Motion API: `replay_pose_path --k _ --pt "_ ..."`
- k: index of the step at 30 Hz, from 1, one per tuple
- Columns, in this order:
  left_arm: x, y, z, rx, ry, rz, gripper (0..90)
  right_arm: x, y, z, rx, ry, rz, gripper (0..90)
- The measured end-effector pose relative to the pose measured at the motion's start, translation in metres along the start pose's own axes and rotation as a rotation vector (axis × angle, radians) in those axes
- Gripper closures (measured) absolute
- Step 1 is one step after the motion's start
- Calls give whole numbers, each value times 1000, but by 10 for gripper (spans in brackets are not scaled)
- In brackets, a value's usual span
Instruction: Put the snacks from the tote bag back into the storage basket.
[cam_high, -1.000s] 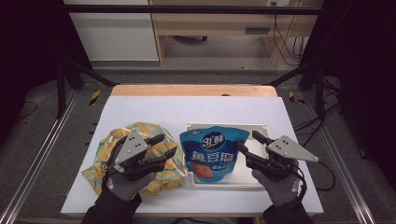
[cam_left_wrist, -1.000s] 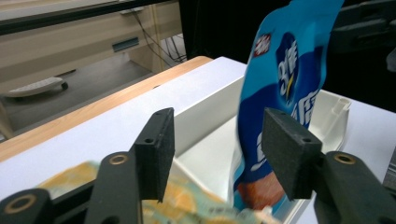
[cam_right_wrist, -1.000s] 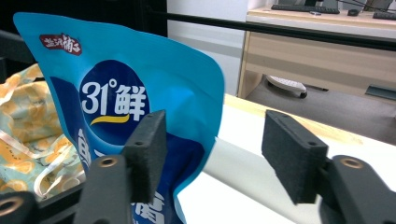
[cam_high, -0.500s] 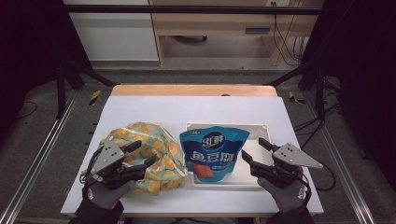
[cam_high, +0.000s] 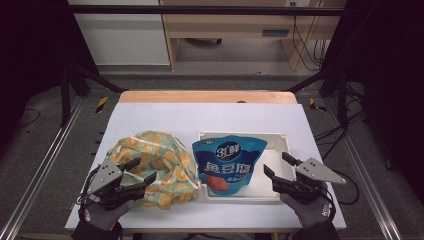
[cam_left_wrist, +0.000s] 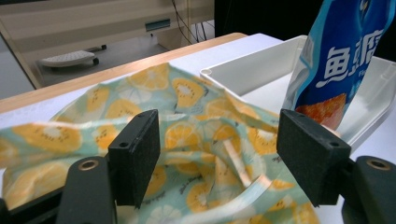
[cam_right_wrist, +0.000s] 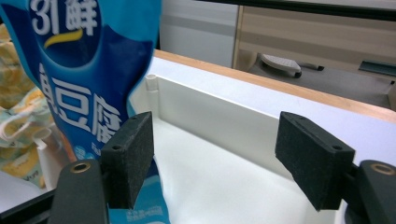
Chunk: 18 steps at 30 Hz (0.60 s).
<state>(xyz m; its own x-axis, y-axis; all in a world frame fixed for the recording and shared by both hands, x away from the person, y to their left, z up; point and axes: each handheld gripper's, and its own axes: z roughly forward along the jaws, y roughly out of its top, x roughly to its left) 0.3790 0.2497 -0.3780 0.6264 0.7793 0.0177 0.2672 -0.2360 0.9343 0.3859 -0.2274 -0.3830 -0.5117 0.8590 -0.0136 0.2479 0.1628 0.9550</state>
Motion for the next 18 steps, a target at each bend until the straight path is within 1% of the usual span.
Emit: replay_pose_path --k 3,4,9,18 --pt "6 -7 -3 11 19 -7 300 -3 -4 0 9 -5 -1 278" --pt "9 -10 -4 11 24 -17 299 -3 -5 1 13 -8 -4 277" --pt "16 -18 -12 9 43 -30 299 -6 -10 2 26 -21 -8 277" --pt "26 -30 -20 17 68 -57 298 -11 -17 3 49 -48 -11 279"
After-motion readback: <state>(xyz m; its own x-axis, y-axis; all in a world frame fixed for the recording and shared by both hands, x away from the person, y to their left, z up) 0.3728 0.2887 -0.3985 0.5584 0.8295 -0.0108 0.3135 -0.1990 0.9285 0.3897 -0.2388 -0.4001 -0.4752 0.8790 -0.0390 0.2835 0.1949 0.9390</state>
